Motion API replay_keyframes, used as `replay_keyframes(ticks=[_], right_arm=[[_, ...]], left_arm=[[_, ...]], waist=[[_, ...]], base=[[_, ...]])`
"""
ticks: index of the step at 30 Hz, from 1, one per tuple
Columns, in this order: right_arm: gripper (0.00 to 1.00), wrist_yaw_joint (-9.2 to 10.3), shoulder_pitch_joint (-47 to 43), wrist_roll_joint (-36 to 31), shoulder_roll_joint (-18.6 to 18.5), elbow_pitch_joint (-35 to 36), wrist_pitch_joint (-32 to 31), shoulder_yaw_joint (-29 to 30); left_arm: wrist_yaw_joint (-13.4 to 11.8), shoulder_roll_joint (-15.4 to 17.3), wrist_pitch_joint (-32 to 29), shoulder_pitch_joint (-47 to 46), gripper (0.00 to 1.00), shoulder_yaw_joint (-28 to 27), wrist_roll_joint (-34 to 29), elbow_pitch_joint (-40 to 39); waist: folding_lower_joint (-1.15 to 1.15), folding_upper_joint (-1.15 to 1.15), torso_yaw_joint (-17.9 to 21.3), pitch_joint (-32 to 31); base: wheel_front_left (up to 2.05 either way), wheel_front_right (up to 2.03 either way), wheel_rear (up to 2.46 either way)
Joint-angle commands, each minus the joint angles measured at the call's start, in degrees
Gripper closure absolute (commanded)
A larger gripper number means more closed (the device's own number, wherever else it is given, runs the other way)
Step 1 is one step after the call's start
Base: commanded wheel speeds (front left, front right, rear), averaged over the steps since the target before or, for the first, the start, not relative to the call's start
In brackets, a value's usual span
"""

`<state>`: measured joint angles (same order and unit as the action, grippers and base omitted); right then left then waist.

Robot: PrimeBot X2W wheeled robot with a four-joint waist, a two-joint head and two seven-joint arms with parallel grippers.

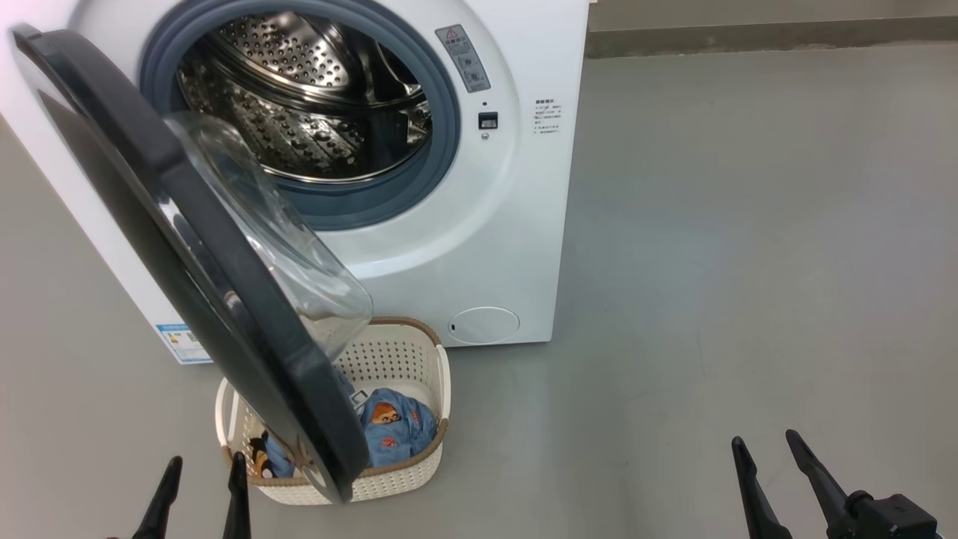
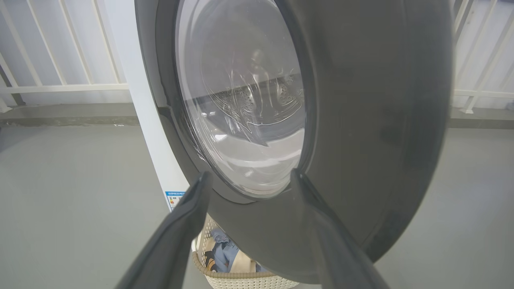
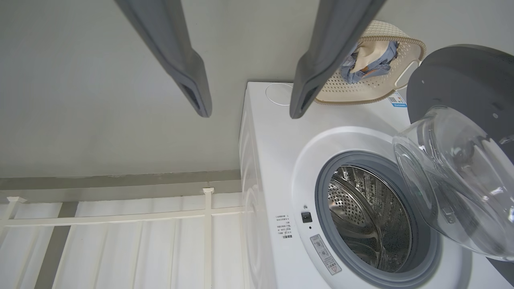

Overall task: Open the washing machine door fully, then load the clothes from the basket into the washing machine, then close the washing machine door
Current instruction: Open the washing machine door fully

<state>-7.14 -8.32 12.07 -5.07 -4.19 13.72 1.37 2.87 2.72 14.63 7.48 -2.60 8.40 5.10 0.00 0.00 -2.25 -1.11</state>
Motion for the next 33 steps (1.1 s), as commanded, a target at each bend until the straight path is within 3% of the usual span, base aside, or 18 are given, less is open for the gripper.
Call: replay_keyframes(ticks=[1,21,23,24,33], right_arm=[[0.0,-0.35,0.7,-0.5,-0.4,1.2,0.3,-1.0],[0.0,-0.35,1.0,-0.4,-0.2,0.8,-0.3,-1.1],[0.0,-0.35,1.1,-0.4,-0.1,0.8,-0.3,-1.0],[0.0,-0.35,1.1,-0.4,-0.1,0.8,-0.3,-1.0],[0.0,-0.35,1.3,0.1,0.1,0.5,-0.4,-0.8]], left_arm=[[0.2,0.3,0.4,-1.1,0.0,-1.6,0.2,-1.1],[0.3,0.2,0.4,-1.5,0.0,-1.9,-0.1,-1.4],[0.3,0.2,0.4,-1.5,0.7,-1.9,-0.1,-1.3],[0.4,0.2,0.4,-1.5,1.0,-1.8,-0.2,-1.3],[1.0,0.2,0.4,-3.1,1.0,-3.3,1.7,-7.0]], waist=[[0.0,0.0,-0.1,0.0],[0.0,0.0,-0.6,0.1],[0.0,0.0,-0.6,0.1],[0.0,0.0,-0.6,0.1],[0.0,0.0,-1.1,0.2]], base=[[0.0,0.0,0.0],[0.0,0.0,0.0],[0.0,0.0,0.0],[0.0,0.0,0.0],[0.0,0.0,0.0]])
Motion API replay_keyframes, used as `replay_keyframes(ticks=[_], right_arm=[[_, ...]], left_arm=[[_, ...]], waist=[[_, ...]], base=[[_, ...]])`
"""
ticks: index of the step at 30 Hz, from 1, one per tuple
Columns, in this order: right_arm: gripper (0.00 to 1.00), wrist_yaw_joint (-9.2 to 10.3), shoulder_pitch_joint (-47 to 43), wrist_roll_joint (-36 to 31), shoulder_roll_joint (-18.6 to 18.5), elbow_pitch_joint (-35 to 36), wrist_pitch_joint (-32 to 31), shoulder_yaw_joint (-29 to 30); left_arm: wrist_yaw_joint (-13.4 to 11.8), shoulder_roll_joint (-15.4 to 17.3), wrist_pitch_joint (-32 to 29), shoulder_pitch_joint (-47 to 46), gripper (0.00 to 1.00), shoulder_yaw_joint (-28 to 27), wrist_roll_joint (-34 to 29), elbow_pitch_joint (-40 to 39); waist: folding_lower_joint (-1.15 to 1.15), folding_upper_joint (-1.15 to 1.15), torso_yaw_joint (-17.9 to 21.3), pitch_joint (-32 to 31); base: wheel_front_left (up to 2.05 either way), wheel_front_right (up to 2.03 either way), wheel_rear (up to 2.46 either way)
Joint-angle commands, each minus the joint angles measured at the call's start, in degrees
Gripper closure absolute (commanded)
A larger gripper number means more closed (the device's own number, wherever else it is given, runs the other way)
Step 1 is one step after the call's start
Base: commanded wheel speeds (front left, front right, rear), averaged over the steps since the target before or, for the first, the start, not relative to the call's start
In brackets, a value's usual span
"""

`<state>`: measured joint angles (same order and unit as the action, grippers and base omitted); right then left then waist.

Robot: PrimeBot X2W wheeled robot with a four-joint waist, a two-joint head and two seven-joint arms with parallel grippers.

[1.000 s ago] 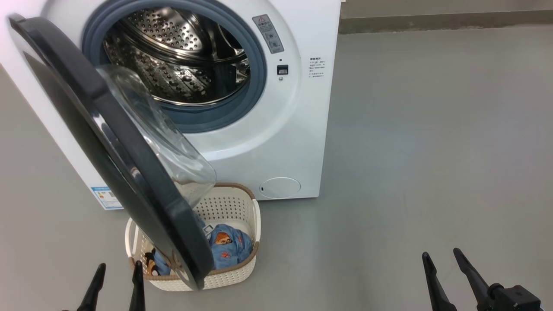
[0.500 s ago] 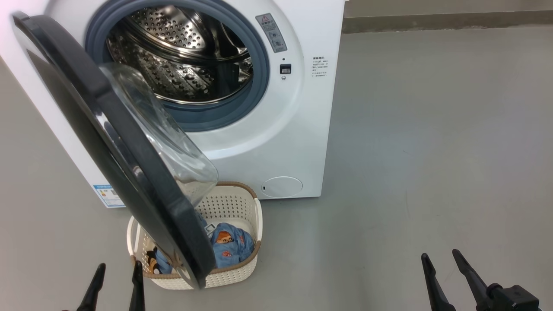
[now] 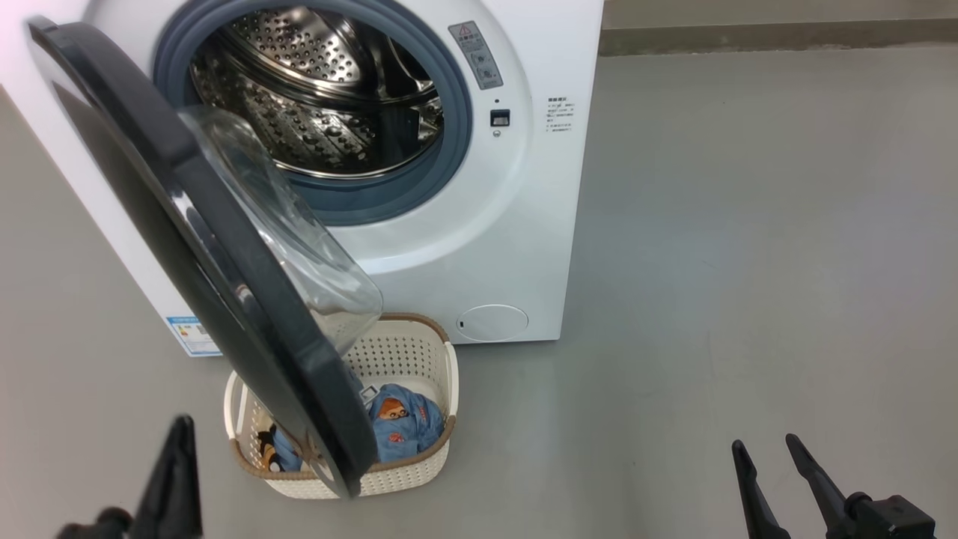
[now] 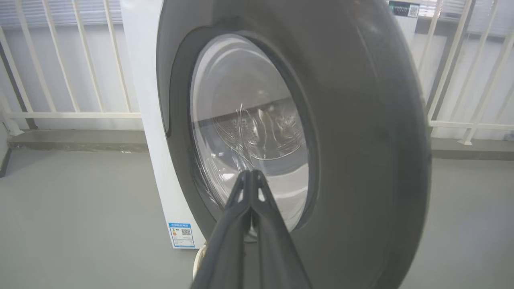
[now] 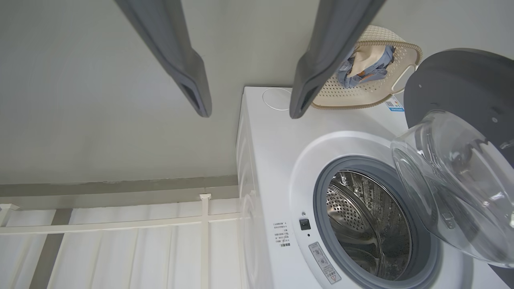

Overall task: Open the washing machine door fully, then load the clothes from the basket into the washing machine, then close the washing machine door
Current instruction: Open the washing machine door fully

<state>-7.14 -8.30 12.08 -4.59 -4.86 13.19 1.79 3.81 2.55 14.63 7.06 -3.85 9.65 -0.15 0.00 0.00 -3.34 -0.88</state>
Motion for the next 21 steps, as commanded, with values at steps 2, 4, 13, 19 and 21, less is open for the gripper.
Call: replay_keyframes(ticks=[2,4,13,19,21], right_arm=[[0.0,-0.35,1.4,0.1,-0.4,1.1,0.2,-1.1],[0.0,-0.35,1.5,0.2,-0.3,0.9,0.2,-1.1],[0.0,-0.35,1.8,0.3,-0.1,0.4,0.4,-1.0],[0.0,-0.35,2.0,0.2,0.0,0.1,0.5,-1.1],[0.0,-0.35,2.2,0.1,0.1,0.1,0.5,-1.2]], left_arm=[[0.2,0.3,0.4,-3.6,1.0,-2.6,0.3,-4.9],[0.4,0.3,0.4,-5.9,1.0,-3.7,0.1,-10.3],[2.7,2.2,0.4,-16.0,1.0,1.6,-1.9,-24.3],[3.4,2.1,-0.8,-21.9,1.0,13.3,-1.4,-26.4],[3.5,1.9,-1.3,-23.0,1.0,17.3,-1.0,-25.9]], waist=[[0.0,0.0,-0.2,-0.1],[0.0,0.0,-0.4,-0.2],[0.0,0.0,-0.6,-0.4],[0.0,0.0,-0.6,-0.4],[0.0,0.0,-0.4,-0.4]], base=[[0.0,0.0,0.0],[0.0,0.0,0.0],[0.0,0.0,0.0],[0.0,0.0,0.0],[0.0,0.0,0.0]])
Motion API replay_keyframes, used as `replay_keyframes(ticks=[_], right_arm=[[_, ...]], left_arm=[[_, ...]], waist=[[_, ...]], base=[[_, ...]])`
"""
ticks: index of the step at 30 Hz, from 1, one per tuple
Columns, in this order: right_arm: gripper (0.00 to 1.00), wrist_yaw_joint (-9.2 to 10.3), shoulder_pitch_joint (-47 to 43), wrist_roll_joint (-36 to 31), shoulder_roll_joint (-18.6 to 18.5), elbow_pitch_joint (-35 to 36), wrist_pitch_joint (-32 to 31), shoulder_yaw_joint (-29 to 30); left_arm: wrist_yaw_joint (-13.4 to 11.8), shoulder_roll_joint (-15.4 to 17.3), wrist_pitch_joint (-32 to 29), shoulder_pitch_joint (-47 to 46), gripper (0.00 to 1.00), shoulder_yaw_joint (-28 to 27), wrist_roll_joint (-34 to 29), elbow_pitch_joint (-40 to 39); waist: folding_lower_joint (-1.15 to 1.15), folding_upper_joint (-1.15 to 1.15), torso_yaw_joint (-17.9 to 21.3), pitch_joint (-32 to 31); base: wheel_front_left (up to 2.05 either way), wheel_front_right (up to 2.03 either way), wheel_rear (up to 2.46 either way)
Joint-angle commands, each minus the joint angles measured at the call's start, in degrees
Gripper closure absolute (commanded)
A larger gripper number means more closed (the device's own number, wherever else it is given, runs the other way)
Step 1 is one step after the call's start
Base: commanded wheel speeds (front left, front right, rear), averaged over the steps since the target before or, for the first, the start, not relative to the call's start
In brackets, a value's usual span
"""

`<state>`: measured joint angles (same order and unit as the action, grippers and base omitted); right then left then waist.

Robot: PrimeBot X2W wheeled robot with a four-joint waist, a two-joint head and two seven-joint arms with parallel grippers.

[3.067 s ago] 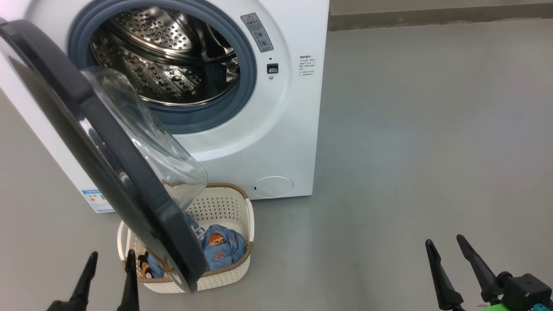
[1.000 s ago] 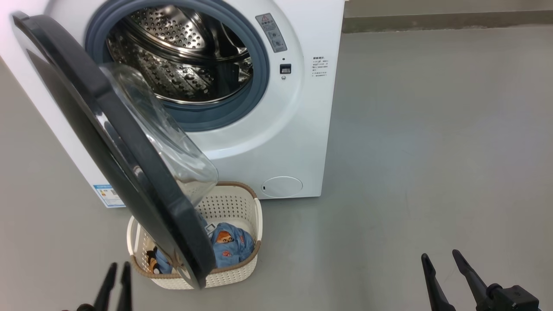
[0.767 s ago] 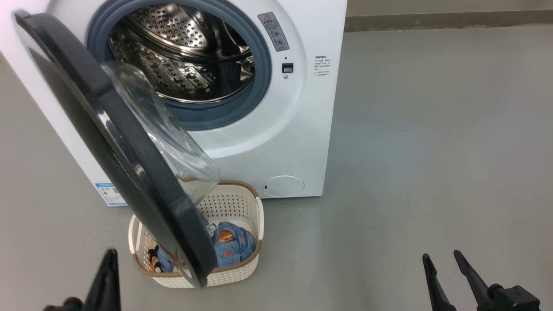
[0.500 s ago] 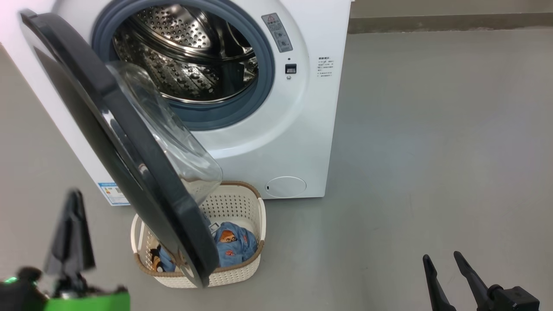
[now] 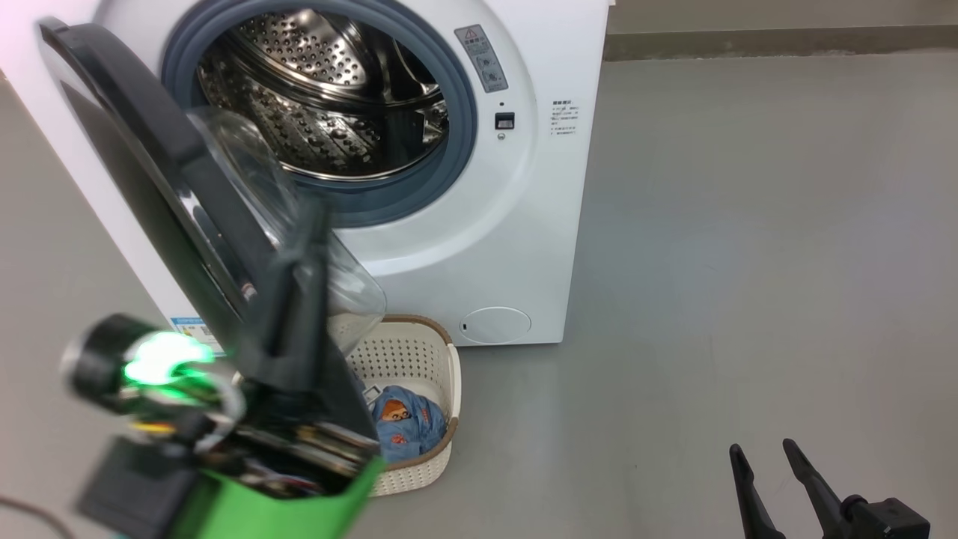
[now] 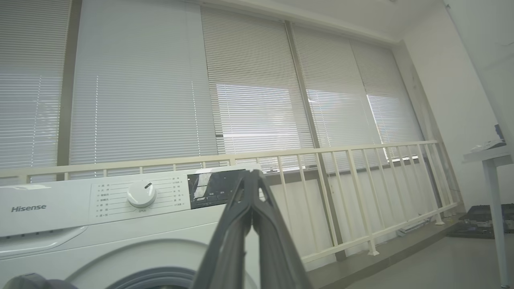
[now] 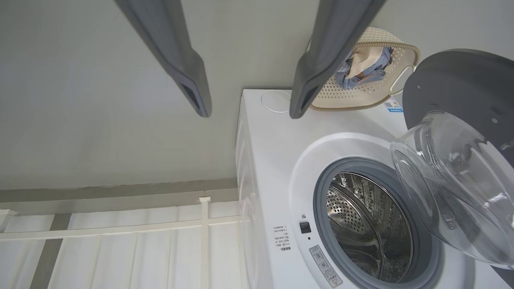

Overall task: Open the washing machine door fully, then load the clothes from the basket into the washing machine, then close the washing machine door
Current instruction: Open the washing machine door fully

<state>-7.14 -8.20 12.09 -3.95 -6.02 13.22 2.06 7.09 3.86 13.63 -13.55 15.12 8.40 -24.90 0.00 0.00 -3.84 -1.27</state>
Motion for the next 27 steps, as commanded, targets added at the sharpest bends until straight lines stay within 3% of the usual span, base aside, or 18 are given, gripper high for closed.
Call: replay_keyframes(ticks=[1,15,27], right_arm=[[0.0,-0.35,2.1,0.0,-0.5,1.2,0.5,-1.6],[0.0,-0.35,2.2,0.1,-0.5,0.0,0.9,-1.6],[0.0,-0.35,2.6,-0.2,-0.9,-0.5,1.1,-1.3]], left_arm=[[0.2,0.4,-0.5,-2.8,1.0,0.1,0.4,-0.7],[0.2,-0.7,-0.1,-1.1,1.0,17.8,2.0,7.9],[-0.4,1.9,0.5,4.7,1.0,19.5,2.5,16.4]], waist=[[0.0,0.0,0.2,0.1],[0.0,0.0,0.1,1.1],[0.0,0.0,-1.8,2.1]], base=[[0.0,0.0,0.0],[0.0,0.0,0.0],[0.0,0.0,0.0]])
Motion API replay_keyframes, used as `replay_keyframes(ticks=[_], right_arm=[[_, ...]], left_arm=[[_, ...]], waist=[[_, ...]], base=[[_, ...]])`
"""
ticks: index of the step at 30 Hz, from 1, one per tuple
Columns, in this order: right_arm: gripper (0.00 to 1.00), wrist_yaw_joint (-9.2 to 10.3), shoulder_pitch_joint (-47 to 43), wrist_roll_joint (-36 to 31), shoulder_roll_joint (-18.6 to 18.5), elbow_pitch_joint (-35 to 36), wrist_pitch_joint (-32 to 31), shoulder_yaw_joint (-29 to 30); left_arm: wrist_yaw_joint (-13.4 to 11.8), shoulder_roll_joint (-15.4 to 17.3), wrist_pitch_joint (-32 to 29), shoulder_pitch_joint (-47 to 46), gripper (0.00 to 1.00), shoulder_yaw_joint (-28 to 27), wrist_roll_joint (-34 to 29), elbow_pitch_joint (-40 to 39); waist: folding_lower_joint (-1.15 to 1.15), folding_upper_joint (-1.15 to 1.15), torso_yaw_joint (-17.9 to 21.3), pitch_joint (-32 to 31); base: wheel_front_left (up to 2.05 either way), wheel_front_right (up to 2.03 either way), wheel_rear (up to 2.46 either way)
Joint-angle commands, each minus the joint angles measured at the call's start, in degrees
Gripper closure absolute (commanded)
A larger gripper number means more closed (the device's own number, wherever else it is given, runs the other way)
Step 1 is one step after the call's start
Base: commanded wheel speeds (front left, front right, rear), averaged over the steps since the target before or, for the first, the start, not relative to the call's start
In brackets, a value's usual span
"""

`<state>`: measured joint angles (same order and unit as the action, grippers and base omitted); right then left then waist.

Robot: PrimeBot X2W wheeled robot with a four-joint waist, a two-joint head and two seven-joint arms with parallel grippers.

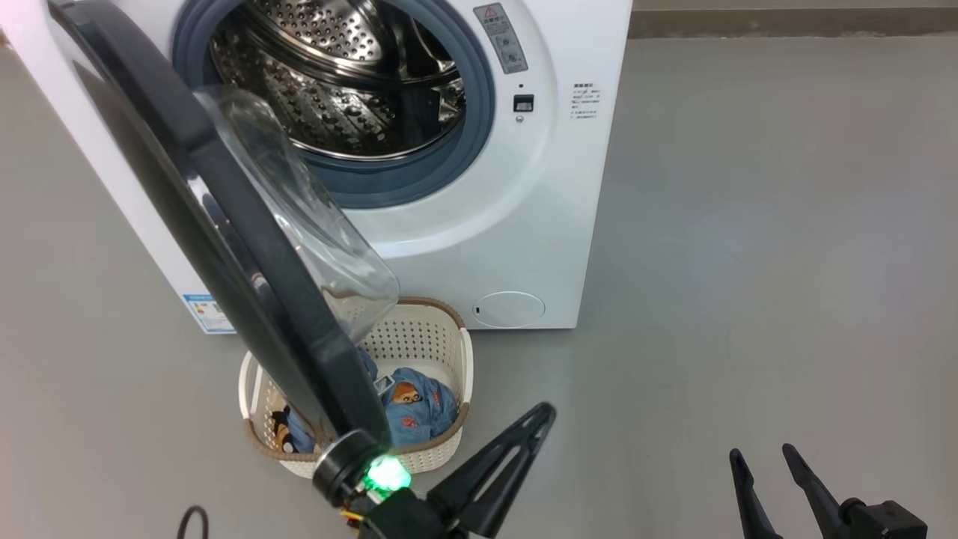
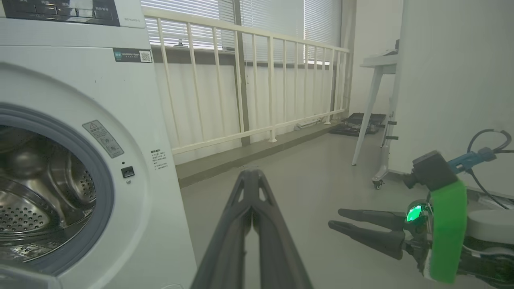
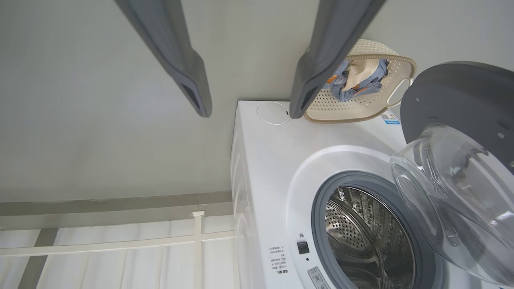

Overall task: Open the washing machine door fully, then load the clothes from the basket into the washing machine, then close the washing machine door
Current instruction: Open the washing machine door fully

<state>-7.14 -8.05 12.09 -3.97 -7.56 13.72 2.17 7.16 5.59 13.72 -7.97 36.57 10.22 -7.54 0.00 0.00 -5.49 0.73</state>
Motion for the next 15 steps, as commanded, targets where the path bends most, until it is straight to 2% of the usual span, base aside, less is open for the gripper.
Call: replay_keyframes(ticks=[1,10,15], right_arm=[[0.0,-0.35,2.5,-0.2,-0.9,1.0,0.6,-1.5],[0.0,-0.35,3.0,0.3,-1.5,0.7,0.7,-2.0],[0.0,-0.35,3.0,0.7,-1.8,0.6,0.5,-2.0]], left_arm=[[-0.7,0.2,0.5,-0.6,1.0,-2.3,0.9,-0.1],[-3.4,0.0,1.1,-1.5,1.0,-6.2,1.1,5.0],[-3.8,-0.2,1.2,-2.8,1.0,-8.0,1.5,5.9]], waist=[[0.0,0.0,-0.3,0.2],[0.0,0.0,-0.6,0.8],[0.0,0.0,-0.4,1.1]], base=[[0.0,0.0,0.0],[0.0,0.0,0.0],[0.0,0.0,0.0]])
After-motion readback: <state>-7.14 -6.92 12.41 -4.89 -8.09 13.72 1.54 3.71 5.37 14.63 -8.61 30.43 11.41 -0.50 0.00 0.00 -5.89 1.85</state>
